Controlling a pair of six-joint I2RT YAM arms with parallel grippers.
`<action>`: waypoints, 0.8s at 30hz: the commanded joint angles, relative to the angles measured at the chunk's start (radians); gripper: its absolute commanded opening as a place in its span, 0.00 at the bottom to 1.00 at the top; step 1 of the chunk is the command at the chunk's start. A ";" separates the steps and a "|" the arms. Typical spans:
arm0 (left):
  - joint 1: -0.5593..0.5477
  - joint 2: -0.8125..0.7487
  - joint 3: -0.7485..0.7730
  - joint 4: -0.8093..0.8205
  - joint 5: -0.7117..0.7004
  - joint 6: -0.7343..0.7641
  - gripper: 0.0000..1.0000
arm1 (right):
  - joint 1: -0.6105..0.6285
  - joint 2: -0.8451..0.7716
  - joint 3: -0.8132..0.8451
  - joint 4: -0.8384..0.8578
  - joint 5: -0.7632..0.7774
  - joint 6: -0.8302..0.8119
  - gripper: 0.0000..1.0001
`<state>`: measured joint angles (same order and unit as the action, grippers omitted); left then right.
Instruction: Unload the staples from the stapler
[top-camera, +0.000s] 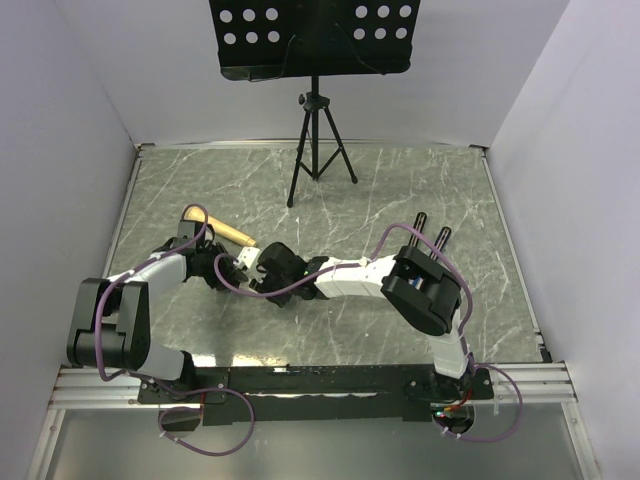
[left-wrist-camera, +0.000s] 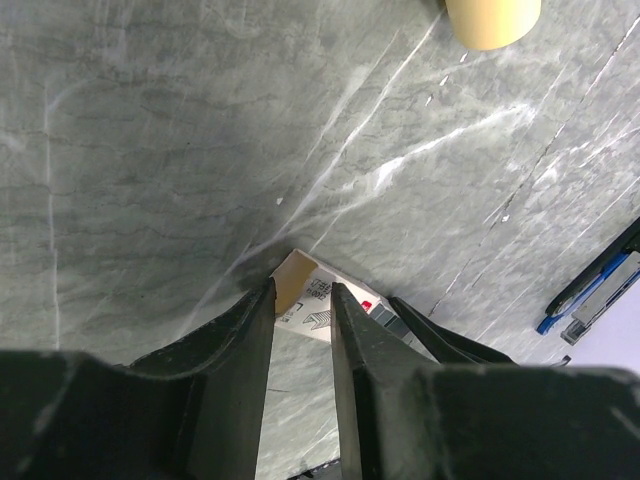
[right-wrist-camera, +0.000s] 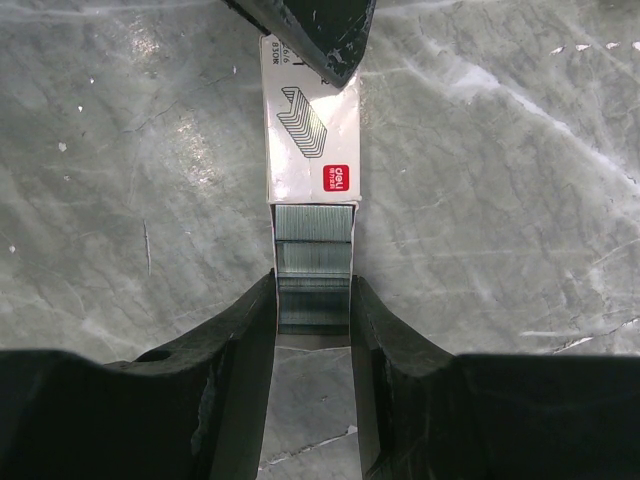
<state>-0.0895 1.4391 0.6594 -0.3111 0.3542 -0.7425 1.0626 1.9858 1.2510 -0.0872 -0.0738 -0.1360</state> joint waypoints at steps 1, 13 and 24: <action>-0.009 0.007 0.002 0.021 0.035 0.017 0.33 | 0.004 0.031 0.027 -0.017 -0.030 -0.010 0.36; -0.013 0.001 -0.001 0.018 0.038 0.009 0.33 | 0.005 0.045 0.042 -0.060 -0.073 0.001 0.36; -0.013 0.001 -0.006 0.009 0.029 0.008 0.32 | 0.004 0.042 0.056 -0.097 -0.087 0.042 0.35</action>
<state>-0.0910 1.4445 0.6582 -0.3077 0.3534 -0.7406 1.0595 1.9984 1.2778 -0.1226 -0.0998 -0.1238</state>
